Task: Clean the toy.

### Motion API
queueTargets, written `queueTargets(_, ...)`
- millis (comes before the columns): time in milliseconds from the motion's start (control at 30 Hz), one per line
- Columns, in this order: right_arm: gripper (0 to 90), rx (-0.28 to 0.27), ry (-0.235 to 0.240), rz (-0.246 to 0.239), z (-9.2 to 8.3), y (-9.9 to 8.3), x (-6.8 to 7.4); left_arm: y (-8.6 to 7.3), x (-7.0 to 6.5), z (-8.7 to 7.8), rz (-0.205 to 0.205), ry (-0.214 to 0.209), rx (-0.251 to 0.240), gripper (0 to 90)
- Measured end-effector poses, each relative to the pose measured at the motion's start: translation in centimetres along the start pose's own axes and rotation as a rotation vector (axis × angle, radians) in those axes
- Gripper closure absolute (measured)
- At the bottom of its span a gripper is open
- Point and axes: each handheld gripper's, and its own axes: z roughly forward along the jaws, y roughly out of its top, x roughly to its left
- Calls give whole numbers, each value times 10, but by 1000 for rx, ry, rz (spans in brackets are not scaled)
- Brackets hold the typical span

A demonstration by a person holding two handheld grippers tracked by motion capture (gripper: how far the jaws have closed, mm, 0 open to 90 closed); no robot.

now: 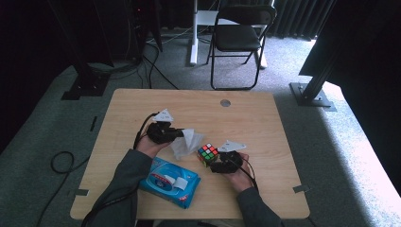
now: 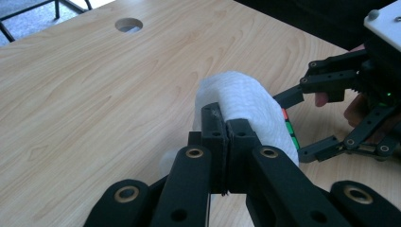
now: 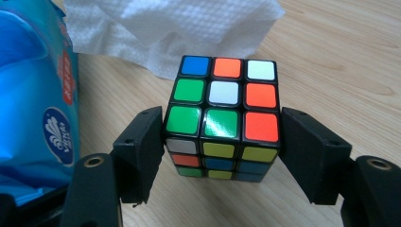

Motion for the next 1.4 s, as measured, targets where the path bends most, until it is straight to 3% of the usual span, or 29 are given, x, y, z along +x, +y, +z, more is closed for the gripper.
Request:
queueTargets(167,301,13,5,7,0,-1,-1,2,-3,-1,8,-14,-7,890)
queueTargets(267,273,50,-1,0,2,-4,-3,3,-4,-1,10,-29,-13,890)
queueTargets(500,282,44,-15,22,-2,-9,-9,4,-7,-1,26,-60,-18,890)
queueTargets(633,331,36,-19,29,-3,-10,-11,5,-10,1,40,-98,-21,890)
queueTargets(767,438,24,-14,22,-4,-11,-11,4,-10,7,60,-148,4,889)
queueTargets(933,493,11,-13,20,-6,-11,-11,1,-8,16,47,-190,13,889)
queueTargets(1400,514,5,6,6,0,-6,-5,-4,-8,44,48,-192,104,889)
